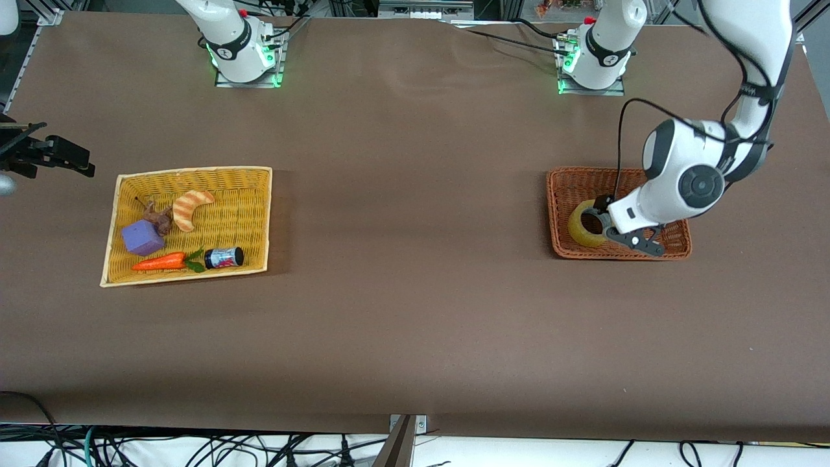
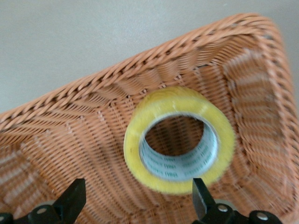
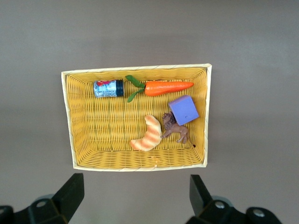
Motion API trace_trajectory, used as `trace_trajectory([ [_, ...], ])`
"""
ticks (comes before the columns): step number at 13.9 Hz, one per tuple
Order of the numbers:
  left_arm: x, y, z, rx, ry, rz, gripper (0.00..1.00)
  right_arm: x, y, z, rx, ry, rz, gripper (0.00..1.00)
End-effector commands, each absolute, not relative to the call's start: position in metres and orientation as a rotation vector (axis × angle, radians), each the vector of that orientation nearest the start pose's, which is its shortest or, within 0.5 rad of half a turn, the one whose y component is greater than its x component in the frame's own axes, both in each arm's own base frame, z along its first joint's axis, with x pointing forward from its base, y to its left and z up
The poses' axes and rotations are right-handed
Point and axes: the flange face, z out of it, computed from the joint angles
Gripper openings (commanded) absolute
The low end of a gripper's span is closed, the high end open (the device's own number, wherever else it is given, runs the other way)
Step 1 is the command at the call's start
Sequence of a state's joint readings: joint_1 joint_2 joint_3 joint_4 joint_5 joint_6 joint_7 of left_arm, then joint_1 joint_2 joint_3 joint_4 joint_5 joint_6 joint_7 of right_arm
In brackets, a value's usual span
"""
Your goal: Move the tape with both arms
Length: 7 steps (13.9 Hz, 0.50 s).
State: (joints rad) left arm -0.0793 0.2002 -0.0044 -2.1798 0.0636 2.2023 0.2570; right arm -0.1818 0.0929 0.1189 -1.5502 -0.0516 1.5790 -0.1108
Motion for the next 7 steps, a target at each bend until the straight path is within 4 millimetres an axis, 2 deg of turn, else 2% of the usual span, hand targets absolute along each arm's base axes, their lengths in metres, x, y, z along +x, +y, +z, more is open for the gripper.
trace_trajectory([
  [1,0.510,-0.048,0.364,-3.021,0.619,0.074,1.00,0.582,-0.045,0.589,-3.171,-0.082,0.098,1.00],
  [4,0.500,-0.054,0.451,-3.000,0.621,-0.180,1.00,0.582,-0.044,0.588,-3.170,-0.082,0.101,1.00],
  [5,0.501,-0.055,0.476,-2.997,0.615,-0.213,1.00,0.582,-0.045,0.589,-3.171,-0.082,0.098,1.00],
  [7,0.513,-0.050,0.530,-3.008,0.582,-0.155,1.00,0.582,-0.044,0.589,-3.169,-0.079,0.098,1.00],
])
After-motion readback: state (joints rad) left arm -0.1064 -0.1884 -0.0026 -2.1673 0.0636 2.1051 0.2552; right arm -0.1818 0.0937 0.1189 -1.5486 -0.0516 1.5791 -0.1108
